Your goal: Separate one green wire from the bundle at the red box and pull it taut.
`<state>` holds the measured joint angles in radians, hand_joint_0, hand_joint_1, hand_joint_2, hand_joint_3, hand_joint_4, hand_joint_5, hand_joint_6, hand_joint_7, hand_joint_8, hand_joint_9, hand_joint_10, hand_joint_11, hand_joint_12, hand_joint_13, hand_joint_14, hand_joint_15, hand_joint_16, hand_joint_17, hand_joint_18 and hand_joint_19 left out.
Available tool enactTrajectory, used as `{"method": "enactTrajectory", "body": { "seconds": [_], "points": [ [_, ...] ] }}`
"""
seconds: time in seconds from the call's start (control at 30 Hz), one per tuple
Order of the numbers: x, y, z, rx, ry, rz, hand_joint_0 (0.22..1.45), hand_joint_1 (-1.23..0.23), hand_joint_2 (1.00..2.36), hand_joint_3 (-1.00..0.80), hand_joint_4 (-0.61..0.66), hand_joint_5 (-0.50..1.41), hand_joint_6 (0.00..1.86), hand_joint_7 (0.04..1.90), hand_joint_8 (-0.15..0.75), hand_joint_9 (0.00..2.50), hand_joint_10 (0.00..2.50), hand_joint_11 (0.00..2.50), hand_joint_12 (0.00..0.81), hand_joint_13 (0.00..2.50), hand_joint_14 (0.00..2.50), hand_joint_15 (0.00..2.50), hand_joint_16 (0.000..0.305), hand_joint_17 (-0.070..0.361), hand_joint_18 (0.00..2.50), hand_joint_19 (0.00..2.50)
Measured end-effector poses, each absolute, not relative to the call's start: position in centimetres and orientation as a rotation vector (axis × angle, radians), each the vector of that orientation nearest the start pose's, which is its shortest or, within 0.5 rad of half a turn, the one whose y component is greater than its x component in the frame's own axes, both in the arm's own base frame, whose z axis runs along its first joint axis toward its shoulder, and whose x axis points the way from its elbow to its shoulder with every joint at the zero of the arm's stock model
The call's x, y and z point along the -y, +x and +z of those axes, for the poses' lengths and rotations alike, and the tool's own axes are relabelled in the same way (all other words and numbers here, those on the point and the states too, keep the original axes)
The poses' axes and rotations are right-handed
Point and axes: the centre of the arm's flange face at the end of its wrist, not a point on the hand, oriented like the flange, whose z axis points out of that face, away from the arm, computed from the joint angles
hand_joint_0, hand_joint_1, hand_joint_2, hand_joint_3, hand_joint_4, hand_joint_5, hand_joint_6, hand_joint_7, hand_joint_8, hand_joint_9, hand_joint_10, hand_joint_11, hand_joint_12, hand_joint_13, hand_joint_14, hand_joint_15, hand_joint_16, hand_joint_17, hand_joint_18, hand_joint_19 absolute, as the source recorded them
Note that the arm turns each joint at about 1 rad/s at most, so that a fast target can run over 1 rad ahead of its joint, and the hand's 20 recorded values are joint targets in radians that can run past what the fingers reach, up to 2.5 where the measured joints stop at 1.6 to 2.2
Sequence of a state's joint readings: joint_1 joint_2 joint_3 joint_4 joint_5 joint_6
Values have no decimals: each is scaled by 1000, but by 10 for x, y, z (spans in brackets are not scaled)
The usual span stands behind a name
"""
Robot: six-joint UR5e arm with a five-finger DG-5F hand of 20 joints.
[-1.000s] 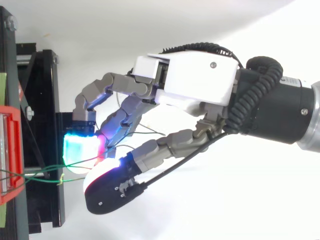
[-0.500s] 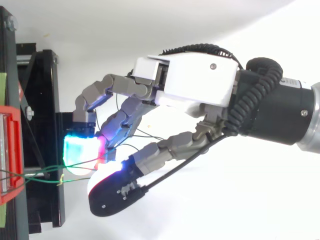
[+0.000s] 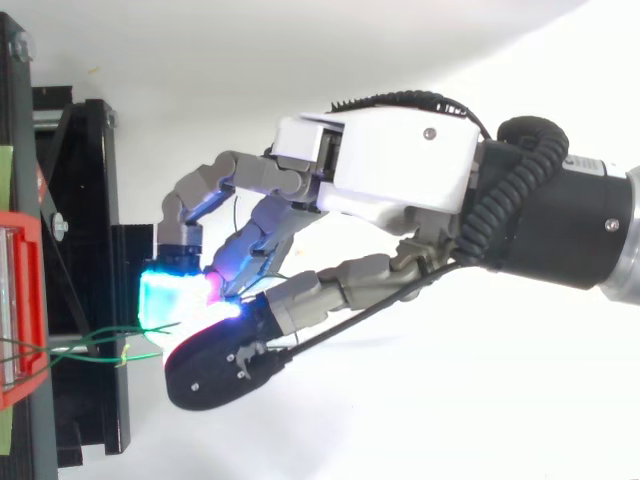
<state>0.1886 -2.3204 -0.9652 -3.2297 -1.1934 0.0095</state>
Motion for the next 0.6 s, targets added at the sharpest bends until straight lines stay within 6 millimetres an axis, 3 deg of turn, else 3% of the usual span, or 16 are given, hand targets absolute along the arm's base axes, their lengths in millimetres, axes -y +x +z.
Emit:
{"method": "enactTrajectory", "body": {
  "seconds": [0.2,0.6],
  "points": [
    [28,760,298,-1260,1445,909,589,-749,1015,-313,111,-144,896,953,271,1020,23,679,338,811,20,482,47,105,758,665],
    [28,759,300,-1264,1457,906,574,-749,1004,-453,125,-147,898,917,268,1024,20,677,340,817,18,482,47,105,768,673]
  ]
}}
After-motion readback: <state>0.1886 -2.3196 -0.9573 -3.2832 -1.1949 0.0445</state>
